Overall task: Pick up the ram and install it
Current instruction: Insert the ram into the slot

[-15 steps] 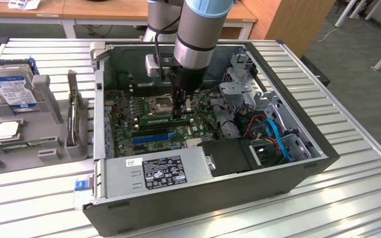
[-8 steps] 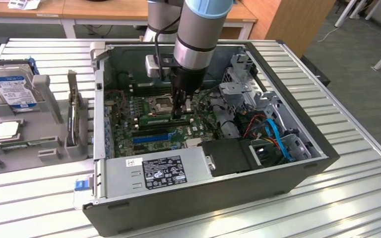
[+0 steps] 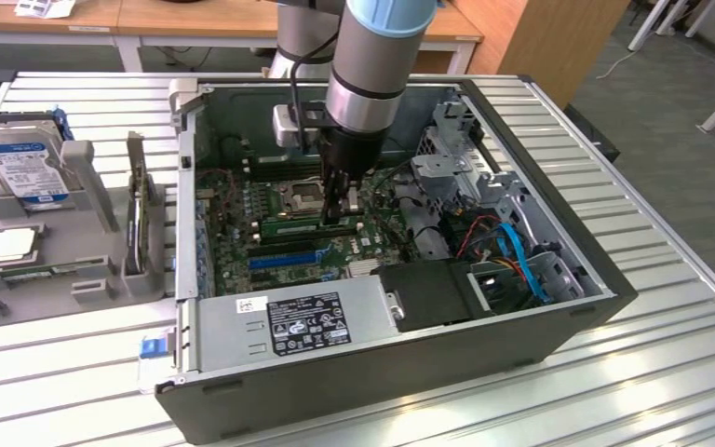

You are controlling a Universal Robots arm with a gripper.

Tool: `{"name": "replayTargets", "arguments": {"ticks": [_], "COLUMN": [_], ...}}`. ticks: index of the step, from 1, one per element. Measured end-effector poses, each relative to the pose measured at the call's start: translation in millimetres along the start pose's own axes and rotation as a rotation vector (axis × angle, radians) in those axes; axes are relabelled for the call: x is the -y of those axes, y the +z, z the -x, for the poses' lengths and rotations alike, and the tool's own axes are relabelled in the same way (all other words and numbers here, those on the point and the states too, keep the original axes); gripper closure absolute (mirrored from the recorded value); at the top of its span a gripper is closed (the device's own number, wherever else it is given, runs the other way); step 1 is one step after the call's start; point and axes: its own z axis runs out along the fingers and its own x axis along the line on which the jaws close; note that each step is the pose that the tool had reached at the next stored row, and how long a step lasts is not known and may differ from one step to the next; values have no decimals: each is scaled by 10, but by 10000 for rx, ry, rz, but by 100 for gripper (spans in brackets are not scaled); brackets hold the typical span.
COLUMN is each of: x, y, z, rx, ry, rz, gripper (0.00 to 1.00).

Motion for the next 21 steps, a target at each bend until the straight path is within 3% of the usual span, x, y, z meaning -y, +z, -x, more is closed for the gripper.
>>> {"name": "replayTargets", "arguments": {"ticks": [18,20,21], "x": [0,1,1], "y": [6,6,6], "z": [0,0,0], "rx": [0,3,2], "ry": [0,0,-1], "rz": [0,-2,-1], "gripper": [88,87,82]}}
